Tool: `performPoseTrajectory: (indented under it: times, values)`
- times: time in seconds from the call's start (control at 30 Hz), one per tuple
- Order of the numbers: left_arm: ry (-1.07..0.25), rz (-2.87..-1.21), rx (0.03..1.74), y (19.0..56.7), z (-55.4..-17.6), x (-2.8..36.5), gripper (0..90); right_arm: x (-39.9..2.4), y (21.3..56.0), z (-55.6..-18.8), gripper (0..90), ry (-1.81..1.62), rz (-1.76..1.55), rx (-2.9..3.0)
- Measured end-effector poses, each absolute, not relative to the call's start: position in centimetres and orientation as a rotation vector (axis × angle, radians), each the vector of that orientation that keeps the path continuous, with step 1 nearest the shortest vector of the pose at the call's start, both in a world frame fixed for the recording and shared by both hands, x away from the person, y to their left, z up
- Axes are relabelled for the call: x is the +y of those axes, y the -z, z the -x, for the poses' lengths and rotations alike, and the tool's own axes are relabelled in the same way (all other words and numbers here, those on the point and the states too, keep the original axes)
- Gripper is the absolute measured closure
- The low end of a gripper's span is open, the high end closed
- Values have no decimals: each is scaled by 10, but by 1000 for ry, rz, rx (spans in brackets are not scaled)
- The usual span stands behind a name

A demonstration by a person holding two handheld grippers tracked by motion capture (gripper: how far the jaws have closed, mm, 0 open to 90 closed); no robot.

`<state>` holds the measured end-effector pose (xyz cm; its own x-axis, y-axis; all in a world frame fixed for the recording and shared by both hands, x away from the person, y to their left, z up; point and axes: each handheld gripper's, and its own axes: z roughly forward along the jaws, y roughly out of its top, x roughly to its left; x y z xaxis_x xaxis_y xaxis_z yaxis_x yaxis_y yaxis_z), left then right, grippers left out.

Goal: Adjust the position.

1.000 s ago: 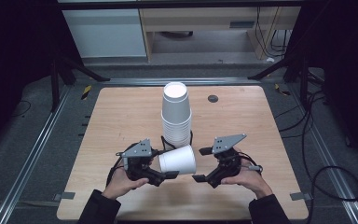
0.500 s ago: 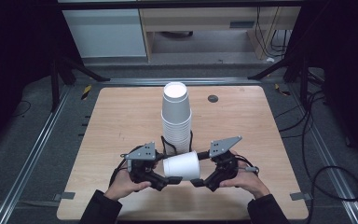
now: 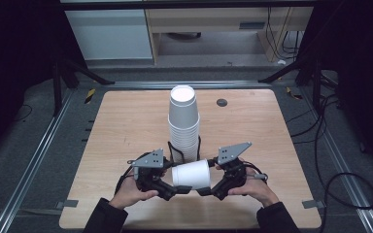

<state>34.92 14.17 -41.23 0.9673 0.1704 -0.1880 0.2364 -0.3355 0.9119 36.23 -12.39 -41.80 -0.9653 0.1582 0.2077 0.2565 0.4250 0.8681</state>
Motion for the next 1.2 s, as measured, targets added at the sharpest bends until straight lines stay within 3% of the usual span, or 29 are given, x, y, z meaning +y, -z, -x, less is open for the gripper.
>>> performPoseTrajectory:
  times: [0.77, 1.2]
  values:
    - [109, -1929, 297, 414, -350, 140, 205, -123, 422, -363, 102, 1569, 349, -2535]
    - [42, -1982, 337, 404, -351, 156, 146, -134, 410, -369, 100, 1528, 403, -2620]
